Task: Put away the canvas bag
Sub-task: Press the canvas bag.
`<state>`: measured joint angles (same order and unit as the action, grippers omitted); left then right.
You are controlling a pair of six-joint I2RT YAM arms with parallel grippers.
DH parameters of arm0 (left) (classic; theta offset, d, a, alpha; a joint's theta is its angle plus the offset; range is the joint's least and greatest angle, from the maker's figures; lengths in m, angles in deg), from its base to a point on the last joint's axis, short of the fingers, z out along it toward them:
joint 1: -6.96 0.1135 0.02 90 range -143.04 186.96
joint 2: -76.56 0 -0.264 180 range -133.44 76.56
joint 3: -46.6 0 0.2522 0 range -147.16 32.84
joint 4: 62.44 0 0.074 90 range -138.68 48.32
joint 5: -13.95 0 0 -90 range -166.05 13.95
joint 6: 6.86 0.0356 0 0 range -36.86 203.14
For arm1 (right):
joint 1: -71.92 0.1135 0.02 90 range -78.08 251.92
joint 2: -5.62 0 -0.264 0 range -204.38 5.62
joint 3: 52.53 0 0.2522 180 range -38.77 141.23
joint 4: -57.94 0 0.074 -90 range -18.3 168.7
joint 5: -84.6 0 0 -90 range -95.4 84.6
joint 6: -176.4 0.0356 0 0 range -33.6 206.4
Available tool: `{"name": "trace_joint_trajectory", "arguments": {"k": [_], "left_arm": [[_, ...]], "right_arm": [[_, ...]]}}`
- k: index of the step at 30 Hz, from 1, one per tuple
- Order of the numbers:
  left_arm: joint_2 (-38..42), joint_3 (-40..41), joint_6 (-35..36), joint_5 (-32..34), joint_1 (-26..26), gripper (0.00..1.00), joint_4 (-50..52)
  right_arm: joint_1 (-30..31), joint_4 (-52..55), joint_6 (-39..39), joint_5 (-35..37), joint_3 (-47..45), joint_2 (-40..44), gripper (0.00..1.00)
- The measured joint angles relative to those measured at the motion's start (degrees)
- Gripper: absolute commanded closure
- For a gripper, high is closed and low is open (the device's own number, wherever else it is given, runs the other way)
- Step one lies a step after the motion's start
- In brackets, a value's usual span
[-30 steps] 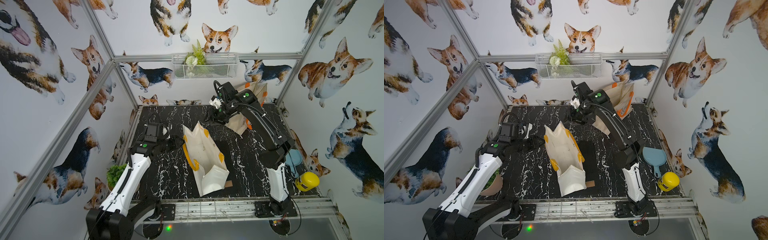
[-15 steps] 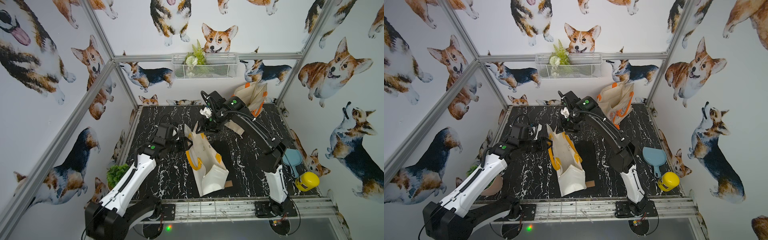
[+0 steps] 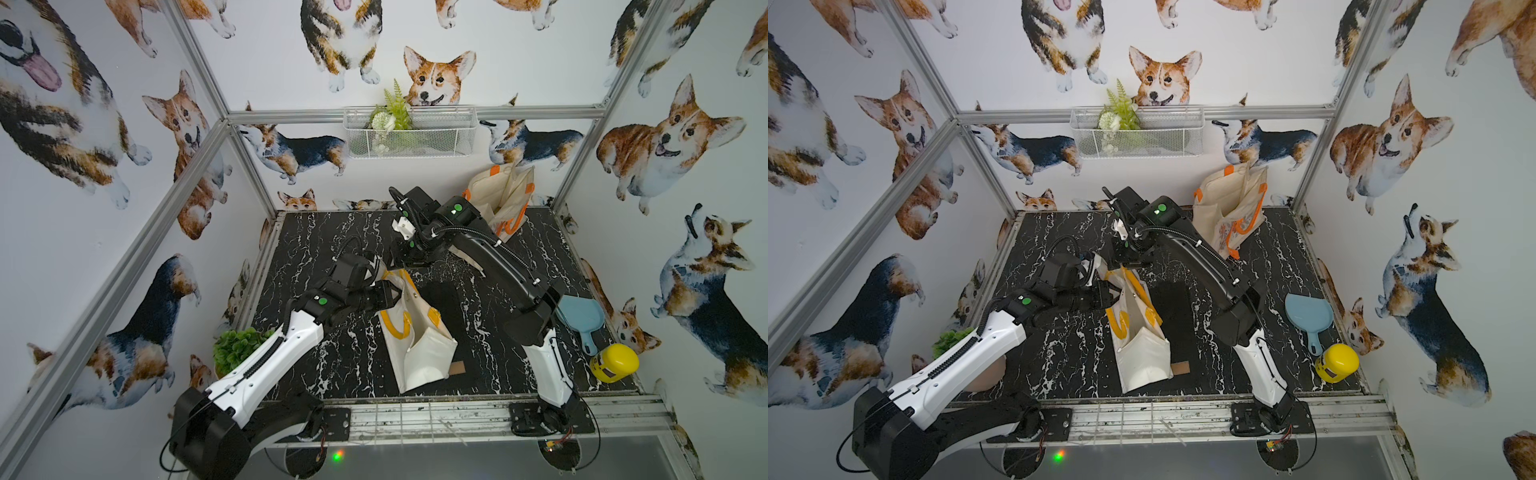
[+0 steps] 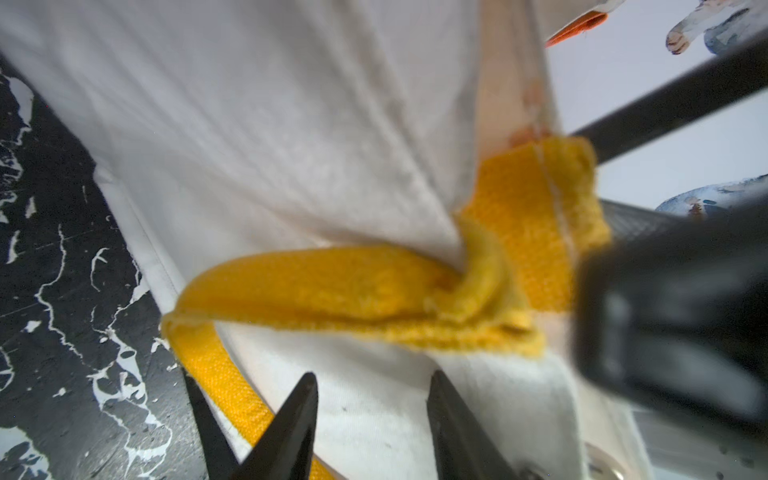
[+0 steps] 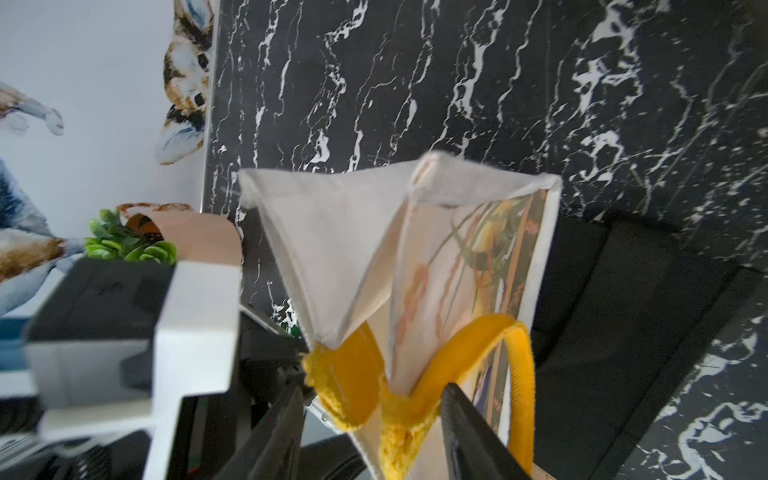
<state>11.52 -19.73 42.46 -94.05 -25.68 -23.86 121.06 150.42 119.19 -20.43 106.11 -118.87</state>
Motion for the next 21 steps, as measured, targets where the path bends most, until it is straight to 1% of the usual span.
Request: {"name": "trace_joint_trajectory", "arguments": {"k": [12,15,21], "left_arm": [[0.68,1.92,-2.03,2.01,-1.6,0.54,-3.37],[0.68,1.86,-2.16,2.08,-1.64,0.54,-3.45],[1.4,1.44,-1.92,2.62,-1.66,0.53,-2.19]], "right_arm": [[4.22,4.2,-4.66,9.66,3.1,-1.46,0.45],[5.4,4.87,-5.97,10.54,3.61,-1.62,0.45],[6.93,6.84,-7.63,14.86,3.78,-2.6,0.47]]}}
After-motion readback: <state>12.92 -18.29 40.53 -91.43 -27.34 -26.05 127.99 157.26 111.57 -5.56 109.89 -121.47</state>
